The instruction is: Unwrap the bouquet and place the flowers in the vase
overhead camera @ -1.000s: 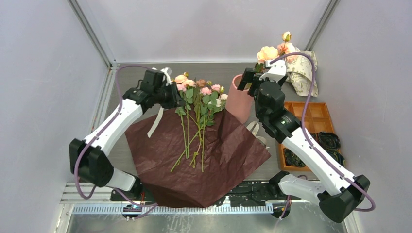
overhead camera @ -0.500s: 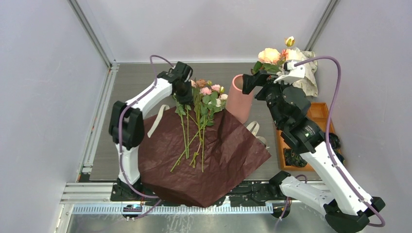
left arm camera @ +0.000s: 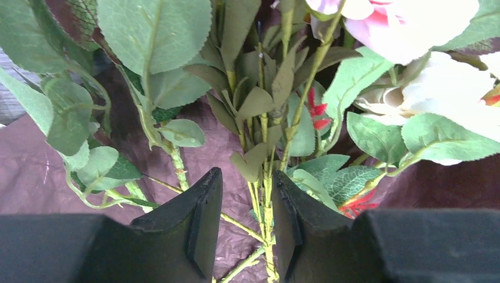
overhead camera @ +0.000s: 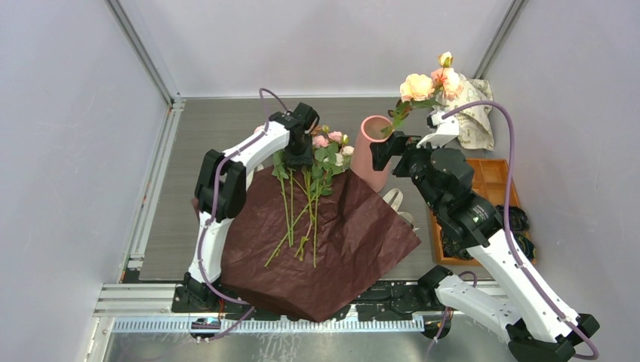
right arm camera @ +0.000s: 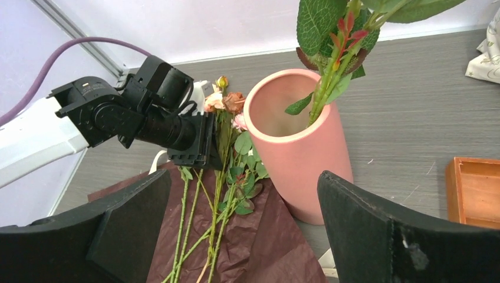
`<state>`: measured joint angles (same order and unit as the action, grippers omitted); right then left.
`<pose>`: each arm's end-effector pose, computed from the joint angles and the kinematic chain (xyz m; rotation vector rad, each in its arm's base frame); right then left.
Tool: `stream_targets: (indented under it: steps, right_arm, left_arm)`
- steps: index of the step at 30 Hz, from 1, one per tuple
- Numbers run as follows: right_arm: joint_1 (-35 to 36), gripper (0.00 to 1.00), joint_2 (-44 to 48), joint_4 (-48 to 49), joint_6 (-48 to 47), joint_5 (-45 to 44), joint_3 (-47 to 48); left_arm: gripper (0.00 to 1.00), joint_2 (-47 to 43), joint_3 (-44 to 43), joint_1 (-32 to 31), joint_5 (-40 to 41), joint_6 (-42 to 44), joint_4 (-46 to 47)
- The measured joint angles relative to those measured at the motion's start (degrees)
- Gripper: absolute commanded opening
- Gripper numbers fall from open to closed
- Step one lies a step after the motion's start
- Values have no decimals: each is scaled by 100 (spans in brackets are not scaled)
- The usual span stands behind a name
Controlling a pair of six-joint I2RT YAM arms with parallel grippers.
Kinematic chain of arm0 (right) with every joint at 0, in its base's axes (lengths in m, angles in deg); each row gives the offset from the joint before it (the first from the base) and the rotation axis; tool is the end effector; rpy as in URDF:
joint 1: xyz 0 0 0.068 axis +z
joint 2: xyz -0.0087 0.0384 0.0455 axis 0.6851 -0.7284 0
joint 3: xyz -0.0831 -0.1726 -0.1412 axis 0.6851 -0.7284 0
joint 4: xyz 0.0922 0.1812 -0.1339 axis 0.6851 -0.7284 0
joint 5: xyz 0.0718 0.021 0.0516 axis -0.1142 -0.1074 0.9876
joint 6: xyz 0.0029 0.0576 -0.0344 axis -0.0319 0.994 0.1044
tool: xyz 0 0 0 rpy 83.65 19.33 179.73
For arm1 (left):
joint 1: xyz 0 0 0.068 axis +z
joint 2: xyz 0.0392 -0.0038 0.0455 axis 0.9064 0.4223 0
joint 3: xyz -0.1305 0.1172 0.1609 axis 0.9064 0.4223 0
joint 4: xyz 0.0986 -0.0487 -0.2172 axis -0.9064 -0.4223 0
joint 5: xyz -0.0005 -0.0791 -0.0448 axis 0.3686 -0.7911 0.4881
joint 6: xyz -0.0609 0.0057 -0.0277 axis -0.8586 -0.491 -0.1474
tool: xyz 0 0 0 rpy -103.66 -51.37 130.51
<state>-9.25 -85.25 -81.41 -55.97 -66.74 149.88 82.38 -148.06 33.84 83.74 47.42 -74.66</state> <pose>0.1678 0.0928 0.3786 0.0530 1.7184 0.4444 0.3743 -0.2226 0.1639 -0.0921 2.8040 -0.1994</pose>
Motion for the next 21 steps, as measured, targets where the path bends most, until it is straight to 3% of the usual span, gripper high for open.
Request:
stream_targets:
  steps: [14,16,21]
  right_arm:
    - [0,99,11,-39,26,212,-146]
    - [0,99,11,-44,28,216,-155]
    - [0,100,61,-66,28,221,-173]
  left_arm:
    - [37,380,-424,-109,151,-61,-15]
    - [34,535,-577,-109,181,-81,-52]
    - [11,844,-964,-109,319,-129,-216]
